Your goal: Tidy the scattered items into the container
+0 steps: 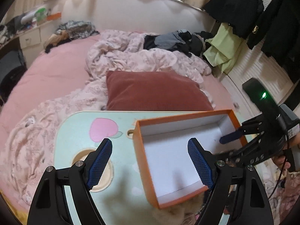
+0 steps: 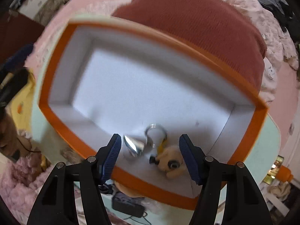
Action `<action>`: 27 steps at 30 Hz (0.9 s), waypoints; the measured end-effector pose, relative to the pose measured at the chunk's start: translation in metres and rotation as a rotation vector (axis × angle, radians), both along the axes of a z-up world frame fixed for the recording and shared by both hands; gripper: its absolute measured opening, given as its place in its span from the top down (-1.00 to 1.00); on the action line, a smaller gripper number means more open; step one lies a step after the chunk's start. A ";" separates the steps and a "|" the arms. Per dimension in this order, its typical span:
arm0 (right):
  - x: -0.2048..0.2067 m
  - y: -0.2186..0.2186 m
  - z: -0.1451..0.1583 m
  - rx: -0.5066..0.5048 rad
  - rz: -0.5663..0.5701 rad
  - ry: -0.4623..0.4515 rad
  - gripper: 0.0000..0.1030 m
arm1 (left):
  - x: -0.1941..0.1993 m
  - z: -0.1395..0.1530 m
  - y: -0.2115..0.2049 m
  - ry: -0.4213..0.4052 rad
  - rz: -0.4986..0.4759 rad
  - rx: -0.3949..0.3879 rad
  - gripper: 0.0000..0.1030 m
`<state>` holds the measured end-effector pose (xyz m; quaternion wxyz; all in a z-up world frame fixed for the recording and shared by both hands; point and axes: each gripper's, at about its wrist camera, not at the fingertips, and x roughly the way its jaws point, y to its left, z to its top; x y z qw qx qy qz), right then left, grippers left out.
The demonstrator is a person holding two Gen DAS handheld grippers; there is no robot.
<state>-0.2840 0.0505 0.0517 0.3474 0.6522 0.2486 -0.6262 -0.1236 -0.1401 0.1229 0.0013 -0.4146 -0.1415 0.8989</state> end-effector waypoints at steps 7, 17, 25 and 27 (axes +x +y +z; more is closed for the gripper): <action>-0.007 0.006 0.015 -0.071 0.005 -0.086 0.00 | -0.013 0.005 -0.004 -0.012 -0.023 0.051 -0.60; 0.002 0.006 -0.026 0.063 0.085 -0.205 0.45 | -0.022 0.006 -0.015 -0.028 -0.004 0.097 -0.60; -0.005 0.048 0.018 -0.145 -0.009 -0.104 0.45 | -0.037 0.016 -0.002 -0.045 -0.085 0.096 -0.60; 0.001 0.083 0.044 -0.235 -0.062 -0.055 0.45 | -0.045 0.022 0.011 -0.057 -0.131 0.079 -0.60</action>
